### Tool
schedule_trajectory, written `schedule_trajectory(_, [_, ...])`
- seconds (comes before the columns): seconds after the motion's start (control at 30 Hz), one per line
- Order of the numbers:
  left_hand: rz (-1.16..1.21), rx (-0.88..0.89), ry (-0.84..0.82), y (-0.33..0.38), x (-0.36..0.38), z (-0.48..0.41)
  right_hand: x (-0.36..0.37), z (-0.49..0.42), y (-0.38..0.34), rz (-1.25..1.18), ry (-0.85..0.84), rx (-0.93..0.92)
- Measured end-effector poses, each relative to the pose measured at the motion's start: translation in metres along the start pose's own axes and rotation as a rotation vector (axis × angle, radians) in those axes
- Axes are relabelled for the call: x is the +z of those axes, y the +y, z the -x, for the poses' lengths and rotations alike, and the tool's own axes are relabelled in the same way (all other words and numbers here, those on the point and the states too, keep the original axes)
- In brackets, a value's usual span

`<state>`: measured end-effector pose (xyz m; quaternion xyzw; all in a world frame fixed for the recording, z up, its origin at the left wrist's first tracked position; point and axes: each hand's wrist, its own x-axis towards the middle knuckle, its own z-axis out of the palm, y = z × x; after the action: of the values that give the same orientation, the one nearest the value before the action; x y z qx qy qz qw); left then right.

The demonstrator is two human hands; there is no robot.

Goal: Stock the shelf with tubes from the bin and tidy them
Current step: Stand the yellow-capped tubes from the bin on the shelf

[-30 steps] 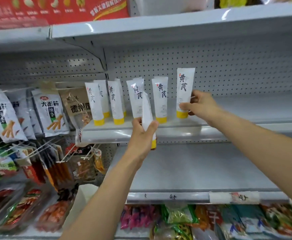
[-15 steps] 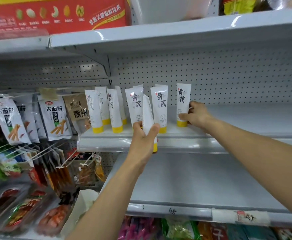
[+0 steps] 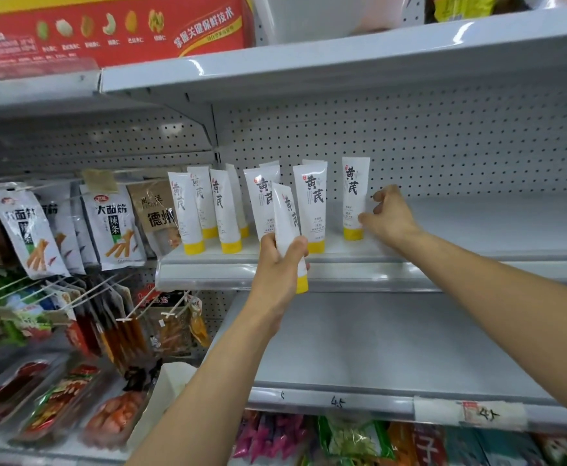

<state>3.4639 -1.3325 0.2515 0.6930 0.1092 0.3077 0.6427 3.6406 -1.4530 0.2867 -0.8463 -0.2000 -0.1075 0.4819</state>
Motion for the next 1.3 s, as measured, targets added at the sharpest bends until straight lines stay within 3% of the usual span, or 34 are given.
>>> schedule_trajectory(0.1, [-0.004, 0.016, -0.005, 0.0, 0.0, 0.002, -0.007, 0.032, -0.012, -0.124, -0.007, -0.188])
schedule_trajectory(0.2, [0.008, 0.047, -0.012, 0.0, 0.006, 0.004, -0.012, 0.069, -0.03, -0.119, -0.335, -0.353])
schedule_trajectory(0.27, [0.029, 0.058, -0.024, 0.001, 0.011, 0.005, -0.011, 0.085, -0.038, -0.08, -0.545, -0.368])
schedule_trajectory(0.33, [0.062, 0.059, -0.044, 0.002, 0.015, 0.004, -0.009, 0.091, -0.04, -0.145, -0.608, -0.336])
schedule_trajectory(0.47, [0.057, 0.051, -0.071, 0.004, 0.022, 0.005, -0.007, 0.092, -0.033, -0.233, -0.566, -0.31])
schedule_trajectory(0.77, [0.005, 0.021, -0.104, 0.013, 0.032, 0.006, -0.013, 0.084, -0.028, -0.172, -0.407, -0.312])
schedule_trajectory(0.87, [-0.188, 0.092, -0.05, 0.01, 0.022, 0.001, -0.017, 0.073, -0.028, -0.22, -0.306, -0.244])
schedule_trajectory(1.07, [-0.804, 0.307, 0.049, -0.003, 0.005, -0.007, -0.015, 0.048, -0.024, -0.165, -0.17, -0.121])
schedule_trajectory(1.3, [-1.004, 0.362, 0.018, -0.009, -0.005, -0.009, -0.004, 0.033, -0.014, -0.069, -0.143, -0.058])
